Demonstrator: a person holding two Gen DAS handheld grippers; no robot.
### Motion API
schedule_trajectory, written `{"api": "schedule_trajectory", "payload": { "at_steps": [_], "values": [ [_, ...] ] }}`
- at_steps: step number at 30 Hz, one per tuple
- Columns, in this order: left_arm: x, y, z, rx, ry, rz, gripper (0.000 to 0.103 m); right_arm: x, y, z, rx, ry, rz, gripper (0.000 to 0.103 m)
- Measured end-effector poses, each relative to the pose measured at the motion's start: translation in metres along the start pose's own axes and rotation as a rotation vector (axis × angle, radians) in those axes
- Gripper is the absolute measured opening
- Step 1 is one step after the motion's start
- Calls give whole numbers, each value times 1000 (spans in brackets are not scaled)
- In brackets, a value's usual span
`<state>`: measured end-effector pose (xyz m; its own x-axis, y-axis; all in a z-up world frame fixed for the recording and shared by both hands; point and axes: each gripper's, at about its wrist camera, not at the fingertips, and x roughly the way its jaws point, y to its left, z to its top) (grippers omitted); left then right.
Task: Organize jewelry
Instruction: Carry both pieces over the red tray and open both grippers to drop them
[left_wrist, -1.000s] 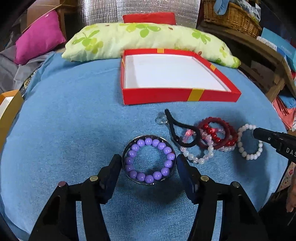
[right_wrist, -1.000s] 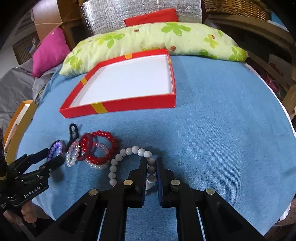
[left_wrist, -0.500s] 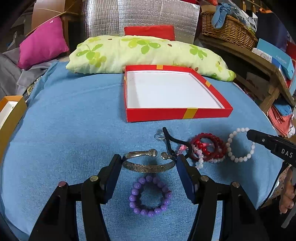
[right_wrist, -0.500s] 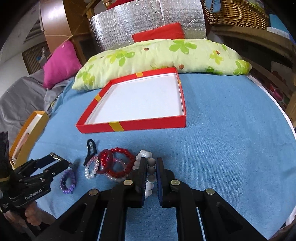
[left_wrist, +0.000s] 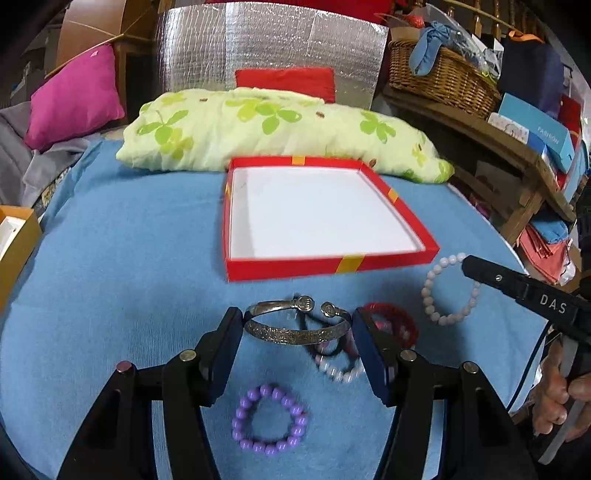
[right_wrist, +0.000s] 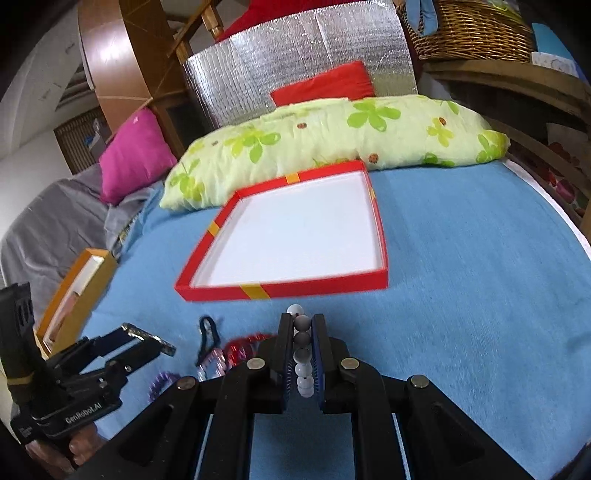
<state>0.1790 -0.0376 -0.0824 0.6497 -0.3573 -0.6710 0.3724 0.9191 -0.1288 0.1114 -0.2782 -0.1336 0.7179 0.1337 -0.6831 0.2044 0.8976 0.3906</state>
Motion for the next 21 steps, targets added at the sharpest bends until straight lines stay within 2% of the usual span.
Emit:
{"api": "schedule_trajectory", "payload": {
  "at_steps": [5,9,16,21],
  "values": [
    [11,-3,35,5,-45,12,63,6,2,26,29,-51,37,11],
    [38,0,65,3,-46,27,63,22,3,54,55,-86,68,11],
    [84,11,105,4,-42,68,63,75,-7,94,125,-57,88,11],
    [110,17,118,2,-25,80,63,113,-12,115,143,-37,82,11]
  ]
}}
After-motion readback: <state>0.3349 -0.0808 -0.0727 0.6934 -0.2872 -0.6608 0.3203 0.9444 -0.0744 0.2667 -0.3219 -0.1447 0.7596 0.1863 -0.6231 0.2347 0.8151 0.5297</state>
